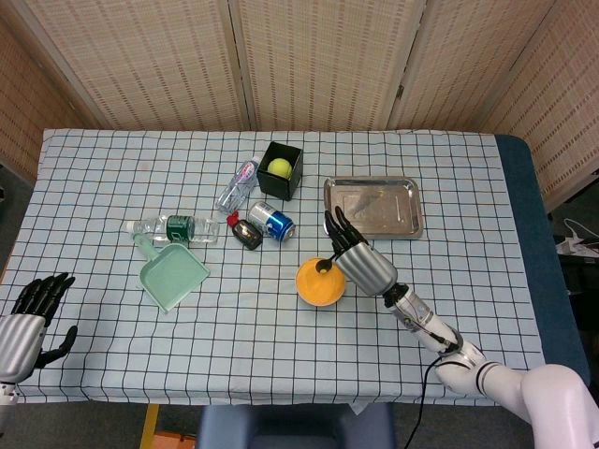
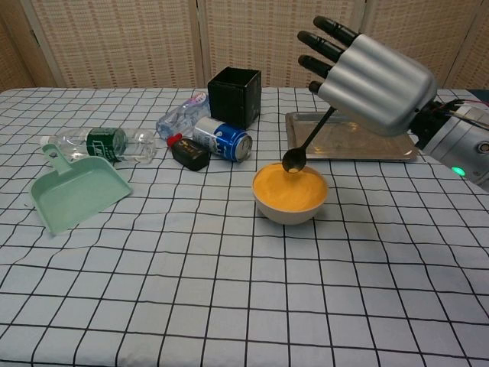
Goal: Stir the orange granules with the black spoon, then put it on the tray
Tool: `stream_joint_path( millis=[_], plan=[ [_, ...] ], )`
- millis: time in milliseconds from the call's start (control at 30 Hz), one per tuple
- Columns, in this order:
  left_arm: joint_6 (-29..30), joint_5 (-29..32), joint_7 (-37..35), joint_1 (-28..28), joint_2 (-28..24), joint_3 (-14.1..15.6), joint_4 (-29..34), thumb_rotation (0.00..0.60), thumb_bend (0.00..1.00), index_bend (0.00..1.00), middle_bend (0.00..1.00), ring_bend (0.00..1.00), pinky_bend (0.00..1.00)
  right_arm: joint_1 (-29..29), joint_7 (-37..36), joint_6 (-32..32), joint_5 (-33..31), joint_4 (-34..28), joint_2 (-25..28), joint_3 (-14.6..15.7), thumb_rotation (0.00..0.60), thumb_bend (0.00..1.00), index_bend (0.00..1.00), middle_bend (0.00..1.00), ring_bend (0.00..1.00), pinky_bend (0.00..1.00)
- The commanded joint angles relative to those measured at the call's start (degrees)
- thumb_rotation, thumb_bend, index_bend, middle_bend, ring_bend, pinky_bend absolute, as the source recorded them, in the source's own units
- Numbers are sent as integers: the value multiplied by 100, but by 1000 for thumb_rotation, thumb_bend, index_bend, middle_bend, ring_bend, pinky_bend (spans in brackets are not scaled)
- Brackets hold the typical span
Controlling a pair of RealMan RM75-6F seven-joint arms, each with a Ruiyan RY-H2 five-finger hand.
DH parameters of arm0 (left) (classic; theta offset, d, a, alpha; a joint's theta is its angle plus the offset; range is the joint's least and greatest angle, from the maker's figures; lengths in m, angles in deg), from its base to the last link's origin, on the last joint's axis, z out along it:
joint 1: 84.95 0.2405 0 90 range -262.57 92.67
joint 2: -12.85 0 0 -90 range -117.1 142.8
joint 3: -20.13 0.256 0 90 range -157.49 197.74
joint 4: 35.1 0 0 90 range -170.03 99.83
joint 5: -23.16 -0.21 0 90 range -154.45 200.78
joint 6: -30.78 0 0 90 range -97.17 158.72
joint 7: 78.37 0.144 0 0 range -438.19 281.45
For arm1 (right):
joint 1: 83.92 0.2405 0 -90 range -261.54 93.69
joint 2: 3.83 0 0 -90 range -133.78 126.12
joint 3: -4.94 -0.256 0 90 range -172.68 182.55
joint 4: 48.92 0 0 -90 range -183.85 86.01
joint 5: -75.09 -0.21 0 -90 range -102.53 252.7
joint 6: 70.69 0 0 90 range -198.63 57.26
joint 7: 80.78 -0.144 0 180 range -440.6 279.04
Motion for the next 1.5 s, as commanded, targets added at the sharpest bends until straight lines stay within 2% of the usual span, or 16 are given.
stream_joint_path(
  millis=[33, 467, 900, 1267, 1500],
  plan=[
    [-11, 0, 4, -5, 6, 3, -5, 600, 450, 0, 14, 0, 57, -39, -63, -31, -47, 13, 1, -11, 600, 348, 847, 200, 0, 59],
    [-58, 16, 22, -27, 27, 5, -26, 600, 450, 0, 14, 0, 57, 58, -371, -135, -88, 677, -373, -41, 600, 348, 848, 200, 0, 59],
    [-97, 32, -28, -53, 39, -1, -70, 600, 450, 0, 14, 0, 58, 245, -266, -64, 130, 1029, -491, 202, 600, 349, 848, 200, 0, 59],
    [-36, -25, -88, -42, 23, 14, -77, 600, 450, 0, 14, 0, 60, 155, -423, -195, 316, 728, -345, 466, 600, 349, 849, 200, 0, 59],
    [-98, -15, -132, -60, 10, 34, -61, 600, 450, 0, 13, 0, 68, 40, -720, -341, 231, 244, -150, 408, 600, 349, 851, 200, 0, 59]
  ],
)
